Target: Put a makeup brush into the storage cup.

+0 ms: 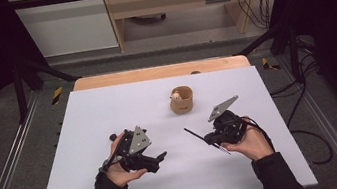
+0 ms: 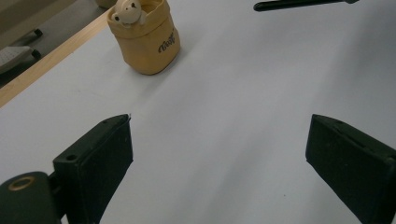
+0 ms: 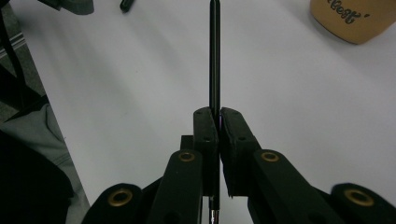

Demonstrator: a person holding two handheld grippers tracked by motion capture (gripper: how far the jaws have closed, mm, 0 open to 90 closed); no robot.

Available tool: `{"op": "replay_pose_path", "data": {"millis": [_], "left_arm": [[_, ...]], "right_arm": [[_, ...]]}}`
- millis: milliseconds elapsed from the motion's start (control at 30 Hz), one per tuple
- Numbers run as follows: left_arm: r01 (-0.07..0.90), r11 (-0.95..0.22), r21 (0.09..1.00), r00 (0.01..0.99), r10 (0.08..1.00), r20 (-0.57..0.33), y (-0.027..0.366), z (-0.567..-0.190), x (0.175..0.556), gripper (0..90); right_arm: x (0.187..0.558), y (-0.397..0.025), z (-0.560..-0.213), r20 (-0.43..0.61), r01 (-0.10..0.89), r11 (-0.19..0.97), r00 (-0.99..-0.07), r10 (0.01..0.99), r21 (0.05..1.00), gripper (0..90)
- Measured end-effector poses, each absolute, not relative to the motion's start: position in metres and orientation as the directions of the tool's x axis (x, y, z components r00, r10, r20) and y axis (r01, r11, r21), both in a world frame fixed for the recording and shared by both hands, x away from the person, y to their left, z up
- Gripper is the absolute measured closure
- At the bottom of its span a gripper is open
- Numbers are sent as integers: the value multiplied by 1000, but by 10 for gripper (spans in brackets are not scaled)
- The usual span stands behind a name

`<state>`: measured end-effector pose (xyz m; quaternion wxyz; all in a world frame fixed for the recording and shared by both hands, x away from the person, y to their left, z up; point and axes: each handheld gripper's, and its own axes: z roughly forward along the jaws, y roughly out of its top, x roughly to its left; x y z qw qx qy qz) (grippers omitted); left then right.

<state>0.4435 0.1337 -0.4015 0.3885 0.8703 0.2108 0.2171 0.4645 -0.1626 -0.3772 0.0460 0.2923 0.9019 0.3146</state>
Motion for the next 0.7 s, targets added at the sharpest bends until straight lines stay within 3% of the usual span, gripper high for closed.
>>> {"op": "replay_pose_path", "data": {"millis": [700], "left_arm": [[111,-696,710,848,439,298,106,-389,442,70]], "right_arm": [[462,-151,-373,121,470,658,-856,503,589,854]]}}
